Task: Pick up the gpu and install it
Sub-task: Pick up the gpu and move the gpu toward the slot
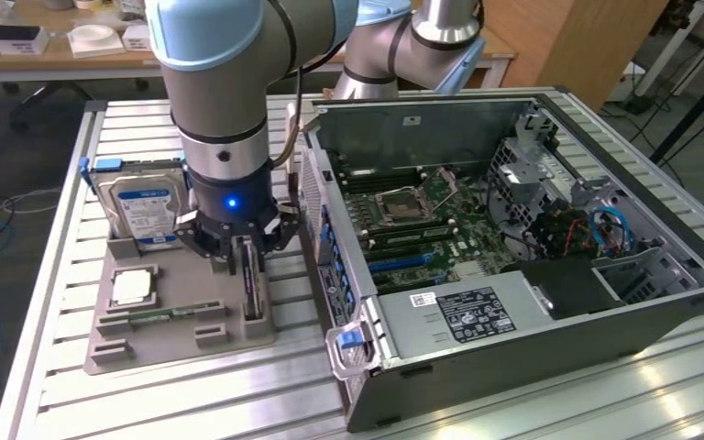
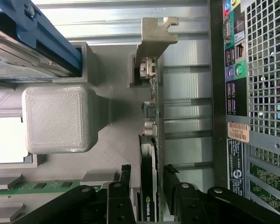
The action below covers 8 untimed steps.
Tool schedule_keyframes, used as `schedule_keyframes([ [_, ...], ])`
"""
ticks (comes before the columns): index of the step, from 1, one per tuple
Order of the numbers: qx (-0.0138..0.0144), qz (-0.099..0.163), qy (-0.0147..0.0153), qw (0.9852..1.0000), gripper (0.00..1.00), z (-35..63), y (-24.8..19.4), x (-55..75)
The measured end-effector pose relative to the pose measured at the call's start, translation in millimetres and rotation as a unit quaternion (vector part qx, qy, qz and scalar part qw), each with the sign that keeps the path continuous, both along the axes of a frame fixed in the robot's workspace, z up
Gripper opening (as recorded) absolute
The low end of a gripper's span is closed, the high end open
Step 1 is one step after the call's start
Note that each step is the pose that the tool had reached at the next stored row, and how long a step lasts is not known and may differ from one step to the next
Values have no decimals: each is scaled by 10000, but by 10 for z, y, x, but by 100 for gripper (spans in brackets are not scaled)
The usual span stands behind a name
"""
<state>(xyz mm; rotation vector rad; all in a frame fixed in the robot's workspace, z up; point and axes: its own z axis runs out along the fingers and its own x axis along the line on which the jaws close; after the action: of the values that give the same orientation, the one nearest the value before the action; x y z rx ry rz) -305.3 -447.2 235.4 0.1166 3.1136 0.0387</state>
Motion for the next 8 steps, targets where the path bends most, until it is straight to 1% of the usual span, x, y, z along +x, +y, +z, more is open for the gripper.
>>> schedule_keyframes([
  [4,0,0,0,10000,41,0,0,0],
  [5,0,0,0,10000,42,0,0,0],
  [6,0,0,0,10000,48,0,0,0],
  [8,0,0,0,10000,48,0,0,0],
])
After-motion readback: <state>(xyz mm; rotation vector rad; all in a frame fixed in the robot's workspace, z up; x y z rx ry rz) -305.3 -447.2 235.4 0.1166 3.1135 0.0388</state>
